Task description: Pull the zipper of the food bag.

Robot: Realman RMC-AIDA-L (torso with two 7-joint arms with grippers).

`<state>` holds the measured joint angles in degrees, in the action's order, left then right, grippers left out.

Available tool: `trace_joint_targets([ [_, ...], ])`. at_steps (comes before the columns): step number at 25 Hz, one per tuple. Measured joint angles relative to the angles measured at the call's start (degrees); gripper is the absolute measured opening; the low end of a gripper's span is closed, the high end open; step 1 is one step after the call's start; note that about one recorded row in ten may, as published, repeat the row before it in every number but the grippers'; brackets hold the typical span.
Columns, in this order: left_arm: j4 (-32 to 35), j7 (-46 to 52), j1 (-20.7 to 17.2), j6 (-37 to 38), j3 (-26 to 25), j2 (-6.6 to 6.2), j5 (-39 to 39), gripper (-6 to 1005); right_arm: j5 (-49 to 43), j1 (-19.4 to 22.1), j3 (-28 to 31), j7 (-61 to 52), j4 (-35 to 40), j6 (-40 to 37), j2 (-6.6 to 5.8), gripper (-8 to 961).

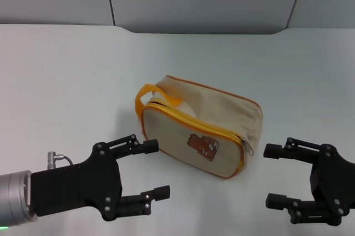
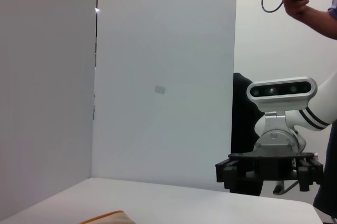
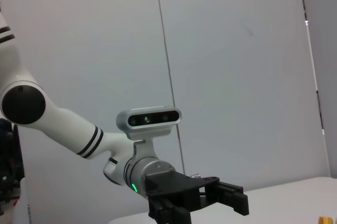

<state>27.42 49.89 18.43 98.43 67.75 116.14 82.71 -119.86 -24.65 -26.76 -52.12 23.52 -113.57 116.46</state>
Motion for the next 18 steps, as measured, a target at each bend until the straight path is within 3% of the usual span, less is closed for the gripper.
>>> trace_joint_targets([
  [9,-0.5,-1.0,-0.1,-0.2,-1.0,0.34,-0.1,793,0.3,0.4,0.4,0.4,0.7,2.0,0.37,809],
  [14,-0.6,-3.7,-1.1,0.1,-4.4,1.52,-0.2,791,0.4,0.6,1.1,0.7,0.7,2.1,0.62,809],
  [18,-0.5,-4.1,-1.5,0.3,-5.1,1.72,-0.1,791,0.6,1.0,1.4,1.2,0.8,2.0,0.83,809],
])
